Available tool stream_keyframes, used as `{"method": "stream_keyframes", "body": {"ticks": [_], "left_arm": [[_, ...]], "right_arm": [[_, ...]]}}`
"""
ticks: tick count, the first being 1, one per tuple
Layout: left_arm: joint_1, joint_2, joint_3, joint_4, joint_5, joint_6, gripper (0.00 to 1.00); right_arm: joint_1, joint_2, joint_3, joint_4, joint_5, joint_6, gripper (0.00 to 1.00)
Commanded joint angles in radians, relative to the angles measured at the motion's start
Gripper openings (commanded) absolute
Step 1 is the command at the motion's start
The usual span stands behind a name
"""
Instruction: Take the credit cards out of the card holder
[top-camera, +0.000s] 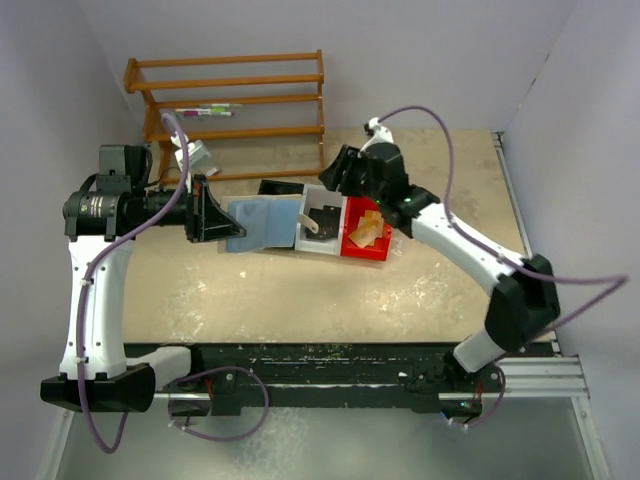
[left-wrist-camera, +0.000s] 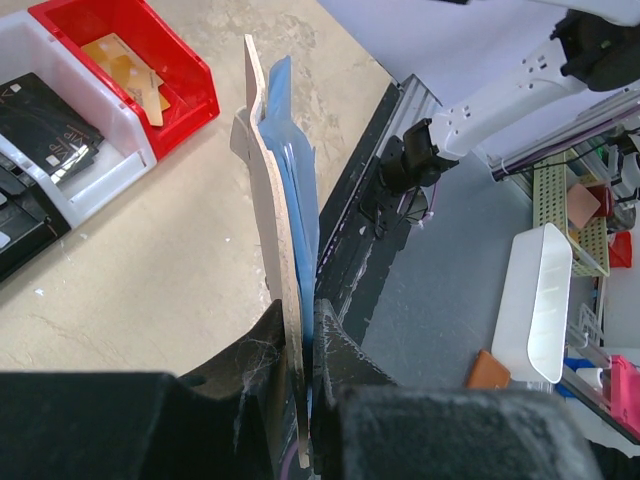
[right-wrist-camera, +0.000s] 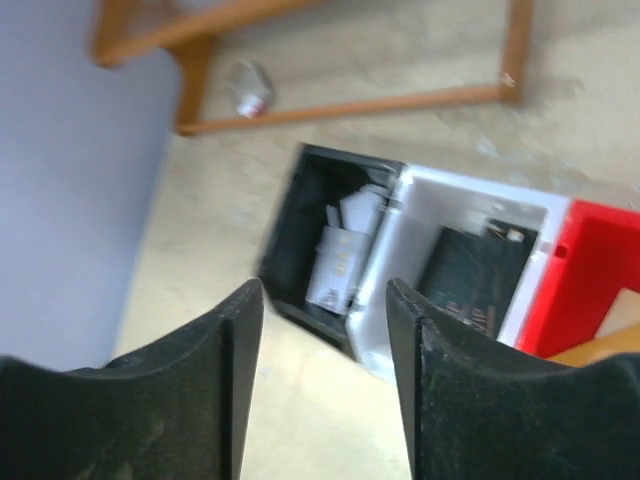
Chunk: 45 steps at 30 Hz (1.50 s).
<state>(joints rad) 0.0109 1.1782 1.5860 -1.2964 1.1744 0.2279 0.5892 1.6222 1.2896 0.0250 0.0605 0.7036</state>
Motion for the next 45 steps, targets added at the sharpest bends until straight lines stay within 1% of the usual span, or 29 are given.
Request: {"method": "stream_keyframes", "body": {"ticks": [1, 5, 7, 9, 10, 13, 16, 21, 26, 27, 38, 45], "left_arm": [[-0.003, -0.001, 0.016, 0.035, 0.042, 0.011, 0.00], [-0.002, -0.006, 0.005, 0.041, 0.049, 0.008, 0.00], [-0.003, -0.005, -0.002, 0.045, 0.062, 0.004, 0.00], [-0.003, 0.000, -0.006, 0.045, 0.078, 0.003, 0.00], [-0.002, 0.002, -0.006, 0.046, 0.085, 0.001, 0.00], [-0.003, 0.007, -0.006, 0.046, 0.097, -0.006, 0.00], [-0.002, 0.006, -0.002, 0.041, 0.106, -0.007, 0.00], [-0.002, 0.004, 0.000, 0.021, 0.111, 0.008, 0.00], [-0.003, 0.011, 0.006, 0.003, 0.127, 0.023, 0.00], [-0.003, 0.012, 0.006, 0.002, 0.131, 0.025, 0.00], [-0.003, 0.026, 0.034, -0.067, 0.219, 0.076, 0.00], [-0.003, 0.027, 0.040, -0.081, 0.247, 0.082, 0.00]], "right_arm": [[0.007, -0.206, -0.026, 0.088, -0.082, -0.044, 0.61], [0.038, -0.360, -0.056, 0.156, -0.129, -0.073, 0.80], [0.093, -0.395, -0.051, 0.181, -0.125, -0.111, 0.91], [0.154, -0.401, -0.033, 0.189, -0.131, -0.158, 0.99], [0.187, -0.397, -0.024, 0.197, -0.134, -0.185, 1.00], [0.275, -0.359, 0.014, 0.194, -0.123, -0.256, 1.00], [0.343, -0.306, 0.065, 0.160, -0.078, -0.334, 1.00], [0.391, -0.261, 0.090, 0.149, -0.047, -0.386, 1.00], [0.394, -0.232, 0.097, 0.113, -0.035, -0.395, 1.00], [0.394, -0.231, 0.092, 0.091, -0.056, -0.381, 0.99], [0.342, -0.281, 0.002, 0.085, -0.056, -0.366, 0.87], [0.311, -0.314, -0.024, 0.077, -0.058, -0.366, 0.80]]}}
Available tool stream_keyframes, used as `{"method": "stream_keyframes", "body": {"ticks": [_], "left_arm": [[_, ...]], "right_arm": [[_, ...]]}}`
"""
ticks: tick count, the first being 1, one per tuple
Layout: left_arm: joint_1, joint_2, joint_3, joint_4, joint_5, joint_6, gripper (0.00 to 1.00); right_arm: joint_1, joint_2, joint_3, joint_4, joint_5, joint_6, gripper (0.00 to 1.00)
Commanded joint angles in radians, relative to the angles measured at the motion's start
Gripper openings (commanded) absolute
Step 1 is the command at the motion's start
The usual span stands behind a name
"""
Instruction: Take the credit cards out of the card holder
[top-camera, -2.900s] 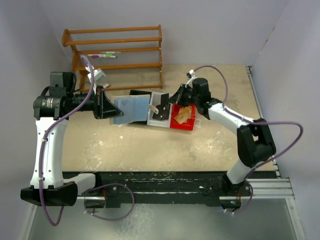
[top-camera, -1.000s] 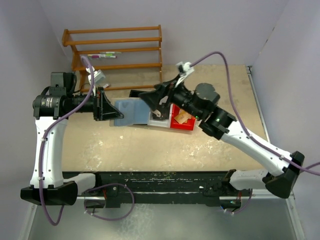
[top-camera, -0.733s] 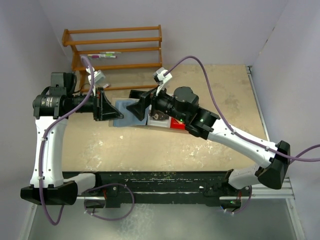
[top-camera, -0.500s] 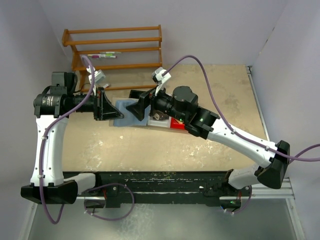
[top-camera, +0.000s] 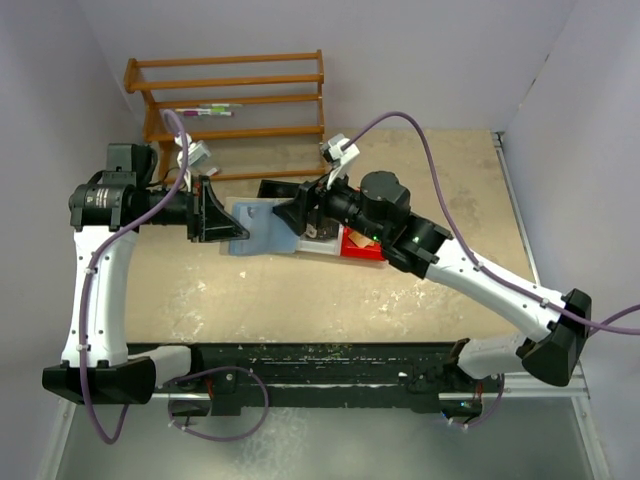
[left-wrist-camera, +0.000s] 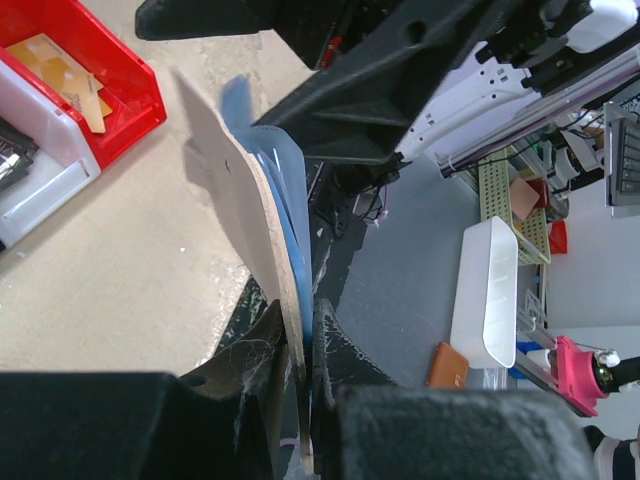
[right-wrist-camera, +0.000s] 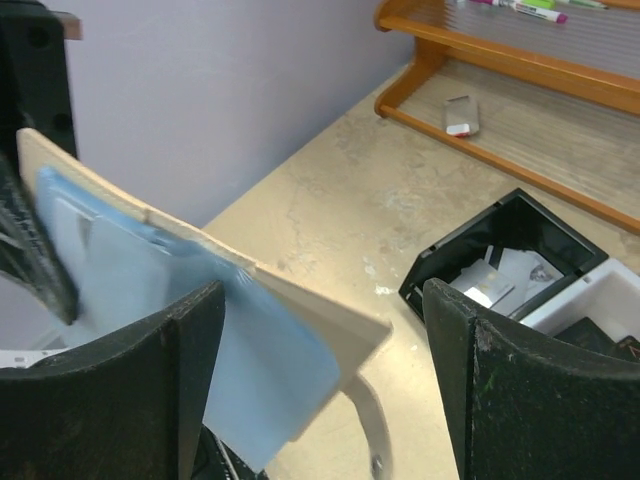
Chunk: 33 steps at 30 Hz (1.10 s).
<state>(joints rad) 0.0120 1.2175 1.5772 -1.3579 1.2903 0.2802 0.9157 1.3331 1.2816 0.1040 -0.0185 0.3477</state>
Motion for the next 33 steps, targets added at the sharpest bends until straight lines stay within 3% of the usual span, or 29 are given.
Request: {"method": "stream_keyframes", "body": {"ticks": [1, 9, 14, 25, 33], "left_arm": [[-0.004, -0.012, 0.050, -0.021, 0.132, 0.030, 0.00], [-0.003, -0.004, 0.049, -0.021, 0.102, 0.037, 0.00], [-0.004, -0.022, 0.021, 0.063, -0.051, -0.024, 0.00], [-0.003, -0.037, 0.009, 0.073, -0.039, -0.029, 0.00], [-0.004, -0.029, 0.009, 0.064, -0.035, -0.019, 0.00]], "right_arm": [[-0.017, -0.029, -0.020, -0.005, 0.024, -0.012, 0.80], [-0.028, -0.102, -0.022, 0.003, -0.032, 0.008, 0.84], [-0.037, -0.153, 0.015, -0.005, -0.068, 0.015, 0.87], [0.019, 0.019, 0.104, 0.057, -0.154, 0.003, 0.97], [0.026, 0.053, 0.102, 0.114, -0.209, 0.005, 1.00]]}}
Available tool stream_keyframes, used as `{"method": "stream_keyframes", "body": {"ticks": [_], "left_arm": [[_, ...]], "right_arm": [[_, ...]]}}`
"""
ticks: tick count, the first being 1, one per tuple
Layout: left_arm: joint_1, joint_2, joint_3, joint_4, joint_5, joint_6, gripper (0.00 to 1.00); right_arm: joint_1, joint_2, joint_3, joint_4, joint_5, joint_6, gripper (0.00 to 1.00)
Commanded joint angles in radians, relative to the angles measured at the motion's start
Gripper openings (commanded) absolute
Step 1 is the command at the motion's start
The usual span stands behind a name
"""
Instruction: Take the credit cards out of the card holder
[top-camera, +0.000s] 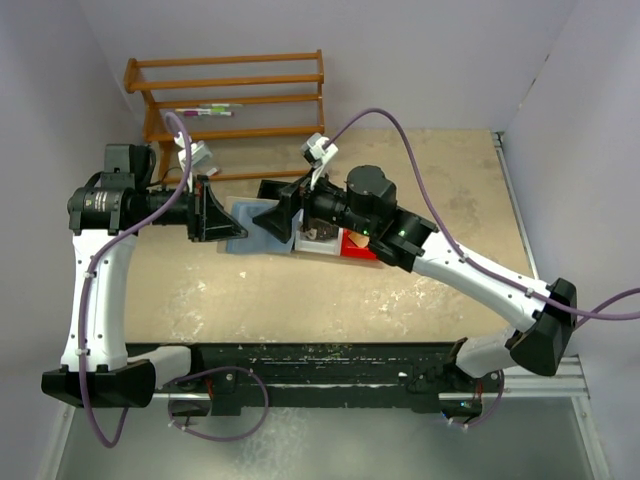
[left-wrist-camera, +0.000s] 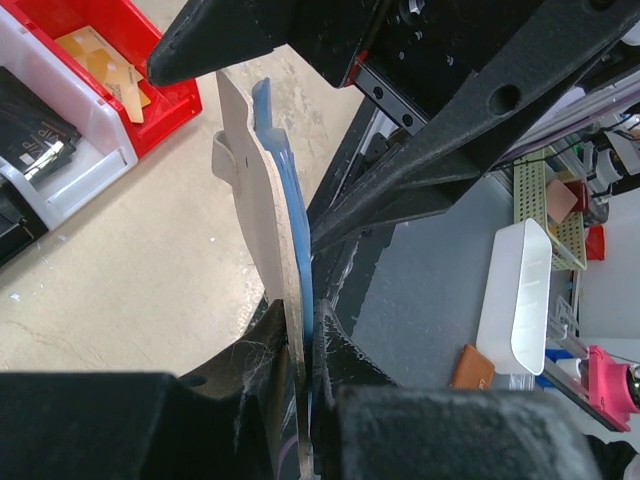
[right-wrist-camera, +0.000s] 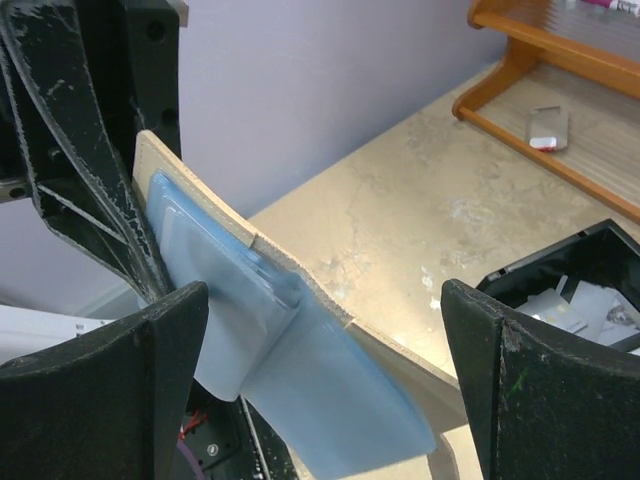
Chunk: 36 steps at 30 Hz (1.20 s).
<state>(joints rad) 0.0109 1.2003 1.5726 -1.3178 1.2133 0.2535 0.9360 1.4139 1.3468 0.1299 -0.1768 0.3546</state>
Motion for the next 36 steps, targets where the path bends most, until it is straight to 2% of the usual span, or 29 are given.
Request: {"method": "stream_keyframes", "body": {"ticks": [1, 11, 16, 22, 36], "left_arm": [[-0.003, -0.012, 0.014, 0.025, 0.042, 0.007, 0.00], [-0.003, -0.007, 0.014, 0.025, 0.044, 0.003, 0.00], [-0.003, -0.008, 0.019, 0.024, 0.062, -0.002, 0.00], [-0.003, -0.006, 0.030, 0.010, 0.092, 0.003, 0.00], [-0.002, -0.004, 0.051, -0.011, 0.140, 0.011, 0.00]], "right_arm": [[0.006, -0.026, 0.033, 0.093, -0.054, -0.001, 1.00], [0.006, -0.009, 0.024, 0.162, -0.122, 0.060, 1.00], [0.006, 0.011, 0.011, 0.125, -0.109, 0.073, 1.00], [-0.007, 0.025, -0.030, 0.083, -0.038, 0.043, 0.94], [-0.063, -0.044, -0.124, 0.076, -0.004, 0.033, 0.86]]}}
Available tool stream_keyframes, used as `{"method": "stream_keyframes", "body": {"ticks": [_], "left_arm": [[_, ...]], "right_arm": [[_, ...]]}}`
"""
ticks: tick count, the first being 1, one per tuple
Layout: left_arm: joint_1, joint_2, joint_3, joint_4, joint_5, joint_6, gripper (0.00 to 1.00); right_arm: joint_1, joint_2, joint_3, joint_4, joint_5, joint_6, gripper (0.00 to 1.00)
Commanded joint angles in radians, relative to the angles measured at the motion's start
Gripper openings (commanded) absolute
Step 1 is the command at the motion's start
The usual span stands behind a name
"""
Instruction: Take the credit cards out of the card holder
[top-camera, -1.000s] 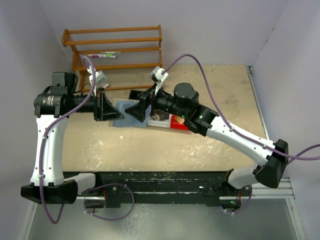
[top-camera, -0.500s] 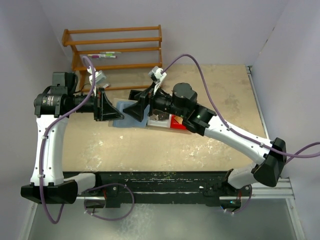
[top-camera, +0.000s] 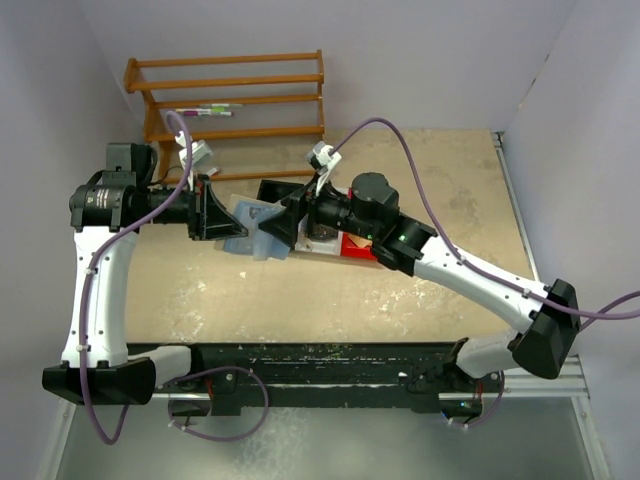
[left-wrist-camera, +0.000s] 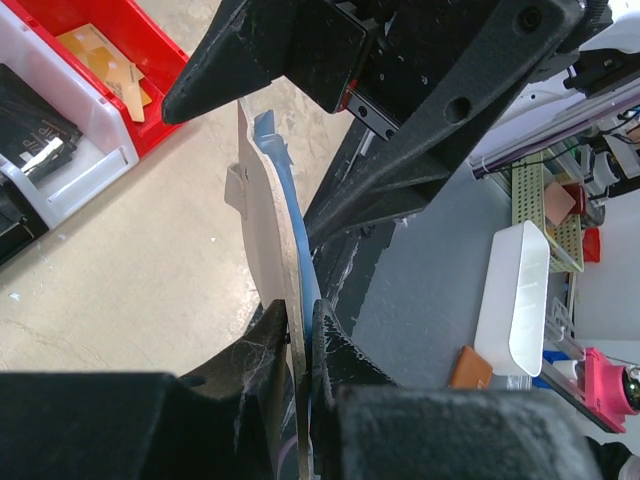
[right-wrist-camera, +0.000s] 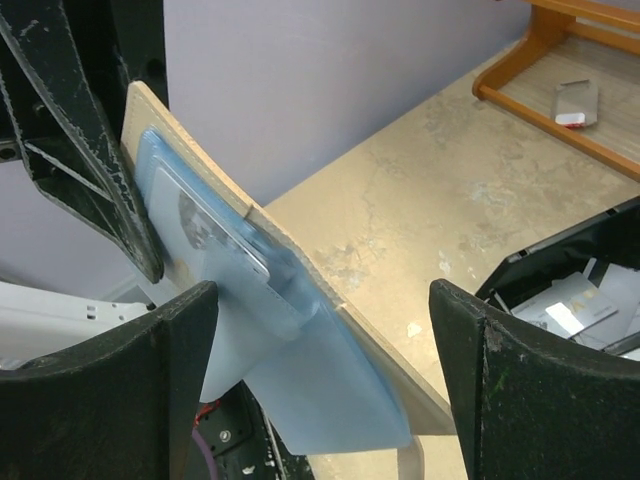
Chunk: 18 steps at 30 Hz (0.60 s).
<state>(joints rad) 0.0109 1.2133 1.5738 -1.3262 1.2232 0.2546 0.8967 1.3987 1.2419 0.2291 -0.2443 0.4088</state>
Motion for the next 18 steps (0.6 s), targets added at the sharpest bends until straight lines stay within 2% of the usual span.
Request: {"method": "stream_keyframes", "body": {"ticks": [1, 9, 18], "left_arm": [[-0.003, -0.016, 0.051, -0.003, 0.130, 0.009, 0.00], [-0.003, -0.012, 0.048, 0.004, 0.067, 0.009, 0.00], [-0.003, -0.029, 0.026, 0.091, -0.027, -0.055, 0.00]], "right_arm": [[-0.027, -0.035, -0.020, -0.028, 0.064, -0.023, 0.86], [-0.079, -0.147, -0.071, -0.071, 0.074, -0.037, 0.86], [-0.090, -0.294, -0.085, -0.168, 0.137, -0.056, 0.86]]}}
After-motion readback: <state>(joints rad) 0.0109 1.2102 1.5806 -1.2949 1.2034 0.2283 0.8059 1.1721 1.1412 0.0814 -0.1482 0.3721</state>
